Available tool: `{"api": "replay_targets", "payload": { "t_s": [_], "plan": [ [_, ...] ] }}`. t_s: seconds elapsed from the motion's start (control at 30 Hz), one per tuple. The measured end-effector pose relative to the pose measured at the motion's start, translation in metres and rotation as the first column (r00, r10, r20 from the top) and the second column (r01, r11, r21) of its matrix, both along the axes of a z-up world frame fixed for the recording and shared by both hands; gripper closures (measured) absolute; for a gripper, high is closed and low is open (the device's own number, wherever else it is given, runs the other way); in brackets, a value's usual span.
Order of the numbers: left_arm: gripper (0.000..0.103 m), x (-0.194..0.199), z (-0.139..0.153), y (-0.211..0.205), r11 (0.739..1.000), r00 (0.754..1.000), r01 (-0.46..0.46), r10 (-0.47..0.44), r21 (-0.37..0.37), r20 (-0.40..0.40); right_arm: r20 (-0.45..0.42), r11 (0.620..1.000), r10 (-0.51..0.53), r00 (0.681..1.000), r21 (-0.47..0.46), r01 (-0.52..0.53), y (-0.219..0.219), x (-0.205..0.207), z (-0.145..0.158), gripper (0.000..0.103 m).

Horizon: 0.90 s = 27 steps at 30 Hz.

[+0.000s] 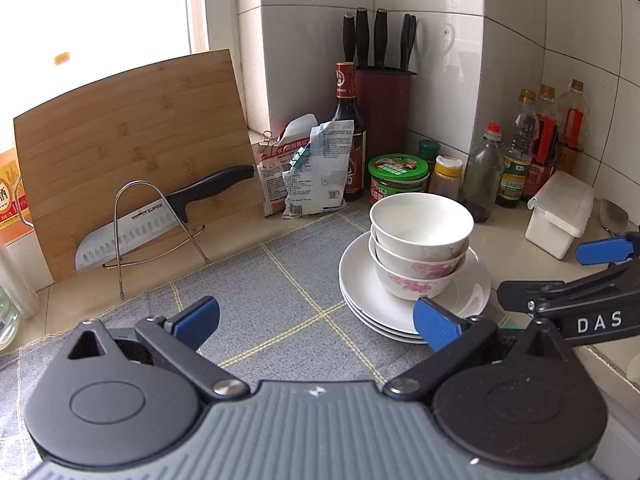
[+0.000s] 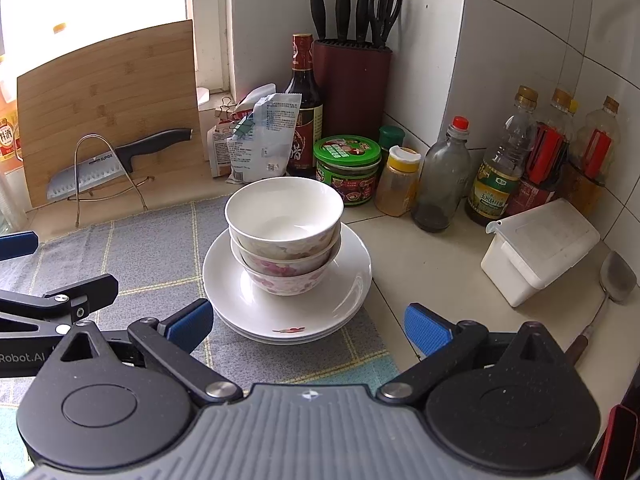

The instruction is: Organize plates and bowls

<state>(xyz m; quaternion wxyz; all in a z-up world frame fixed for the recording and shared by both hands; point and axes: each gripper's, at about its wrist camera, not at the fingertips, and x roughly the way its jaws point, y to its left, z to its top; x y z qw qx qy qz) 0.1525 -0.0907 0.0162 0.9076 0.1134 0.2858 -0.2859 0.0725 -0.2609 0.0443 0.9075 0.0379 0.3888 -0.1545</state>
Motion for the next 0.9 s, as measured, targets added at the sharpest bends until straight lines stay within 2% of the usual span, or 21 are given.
{"api": "replay_targets", "payload": {
  "t_s": [0.9],
  "plan": [
    [0.001,-0.0020,0.0008,-0.0003,1.000,1.000,-0.002,0.002,-0.002,0.001,-0.002,1.000,-0.008,1.000,-0.012,0.008,0.0008,-0.0007,0.0021,0.000]
  ]
}}
